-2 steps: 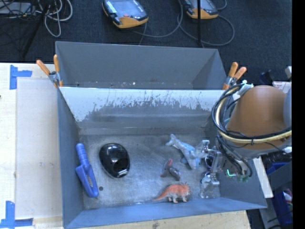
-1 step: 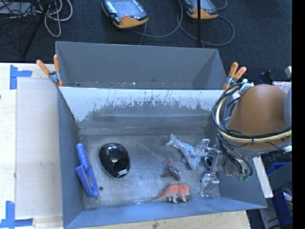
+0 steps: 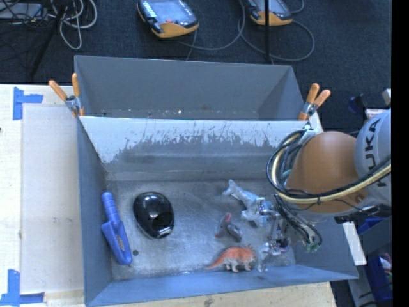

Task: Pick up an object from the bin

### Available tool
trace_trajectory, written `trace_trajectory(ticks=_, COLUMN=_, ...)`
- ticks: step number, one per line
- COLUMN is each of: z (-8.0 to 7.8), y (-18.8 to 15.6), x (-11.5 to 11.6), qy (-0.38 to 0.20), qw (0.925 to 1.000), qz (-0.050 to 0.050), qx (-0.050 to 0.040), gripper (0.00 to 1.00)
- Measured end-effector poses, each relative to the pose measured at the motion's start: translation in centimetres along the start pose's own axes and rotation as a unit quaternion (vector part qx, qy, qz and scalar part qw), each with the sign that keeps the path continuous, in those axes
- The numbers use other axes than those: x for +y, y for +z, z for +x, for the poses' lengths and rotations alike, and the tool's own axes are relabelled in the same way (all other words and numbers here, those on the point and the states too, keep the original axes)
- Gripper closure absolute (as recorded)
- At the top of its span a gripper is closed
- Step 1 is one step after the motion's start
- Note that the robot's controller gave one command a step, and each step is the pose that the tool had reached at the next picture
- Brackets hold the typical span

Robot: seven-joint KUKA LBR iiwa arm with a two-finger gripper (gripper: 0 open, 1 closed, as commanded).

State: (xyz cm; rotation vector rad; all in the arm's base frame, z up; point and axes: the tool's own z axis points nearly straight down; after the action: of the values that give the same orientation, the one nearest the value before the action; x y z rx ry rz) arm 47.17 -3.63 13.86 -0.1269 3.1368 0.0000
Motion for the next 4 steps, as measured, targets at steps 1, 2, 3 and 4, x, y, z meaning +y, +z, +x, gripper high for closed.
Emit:
trace_trajectory(ticks=1, z=-2.8, y=6.0, x=0.1, qy=-0.091, qw=0.9959, qz=0.000, qx=0.0001, gripper=0.00)
trace_trajectory(ticks=2, z=-1.0, y=6.5, x=2.9, qy=-0.097, qw=0.9953, qz=0.002, qx=0.0023, gripper=1.00)
trace_trajectory(ticks=3, z=-1.0, y=6.5, x=2.9, qy=-0.097, qw=0.9953, qz=0.002, qx=0.0023, gripper=1.00)
trace_trajectory(ticks=4, z=-1.6, y=-5.6, x=2.4, qy=-0.148, qw=0.9890, qz=-0.001, qx=0.0015, gripper=1.00)
